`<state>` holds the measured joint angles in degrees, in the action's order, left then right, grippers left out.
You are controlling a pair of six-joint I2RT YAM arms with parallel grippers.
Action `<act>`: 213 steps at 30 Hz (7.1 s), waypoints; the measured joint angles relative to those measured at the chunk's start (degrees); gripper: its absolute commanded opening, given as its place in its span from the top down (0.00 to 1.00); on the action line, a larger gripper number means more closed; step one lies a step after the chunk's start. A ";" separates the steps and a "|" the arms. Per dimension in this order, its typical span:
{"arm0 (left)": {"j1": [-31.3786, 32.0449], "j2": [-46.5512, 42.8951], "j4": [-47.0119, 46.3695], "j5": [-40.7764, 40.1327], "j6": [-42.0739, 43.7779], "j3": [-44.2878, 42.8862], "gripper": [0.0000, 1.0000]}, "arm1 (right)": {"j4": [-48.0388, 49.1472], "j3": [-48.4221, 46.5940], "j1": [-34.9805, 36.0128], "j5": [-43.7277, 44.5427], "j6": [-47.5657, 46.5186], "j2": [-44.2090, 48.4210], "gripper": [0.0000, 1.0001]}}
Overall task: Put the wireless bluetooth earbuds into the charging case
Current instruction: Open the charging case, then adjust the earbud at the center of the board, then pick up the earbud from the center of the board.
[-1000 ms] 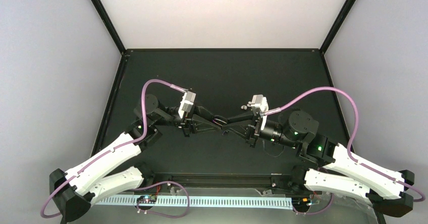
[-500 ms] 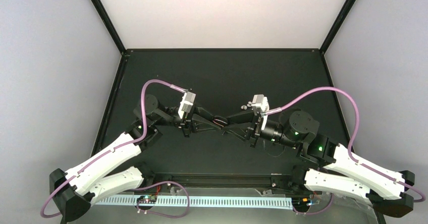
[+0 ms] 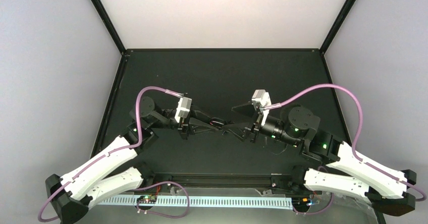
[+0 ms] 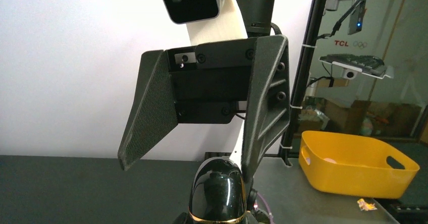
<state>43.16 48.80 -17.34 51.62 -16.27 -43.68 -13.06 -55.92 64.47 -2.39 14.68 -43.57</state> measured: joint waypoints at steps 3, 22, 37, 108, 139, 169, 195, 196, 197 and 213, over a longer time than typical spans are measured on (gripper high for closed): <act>0.00 -0.85 1.46 -0.63 1.62 0.02 0.98 | -0.35 -0.04 0.00 0.50 0.17 -1.05 0.24; 0.09 -2.58 5.07 -2.64 4.35 0.87 0.99 | 0.09 -0.04 0.00 7.74 3.56 -0.83 0.24; 0.11 -6.36 5.92 -4.90 4.76 3.80 0.98 | -0.52 -0.04 0.00 12.57 3.69 2.25 0.19; 0.20 -15.89 8.31 -22.29 11.34 7.93 0.99 | 6.58 25.03 -7.26 8.59 26.34 -33.81 0.79; 0.20 -16.22 8.35 -23.08 11.52 7.93 0.98 | 4.46 12.96 -10.54 15.91 23.08 -48.04 0.86; 0.20 -19.23 8.39 -23.41 11.67 7.93 0.98 | -10.88 -5.14 -11.19 12.94 21.75 -53.92 0.63; 0.44 -21.09 8.35 -24.06 11.67 7.96 0.98 | -19.12 -11.52 -11.19 14.45 23.63 -63.76 0.68; 0.44 -21.11 8.35 -24.11 11.67 7.96 0.98 | -19.15 -11.69 -11.19 14.45 23.63 -63.89 0.69; 0.44 -21.11 8.35 -24.17 11.67 7.93 0.98 | -19.15 -11.80 -11.19 14.47 23.65 -64.00 0.69; 0.44 -21.07 8.35 -24.39 11.67 7.93 0.98 | -18.38 -11.85 -11.26 14.23 23.80 -64.06 0.80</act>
<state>43.59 27.73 -8.99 27.22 -4.60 -35.75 -31.44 -67.77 53.21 11.84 38.48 -107.63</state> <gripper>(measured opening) 0.197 0.215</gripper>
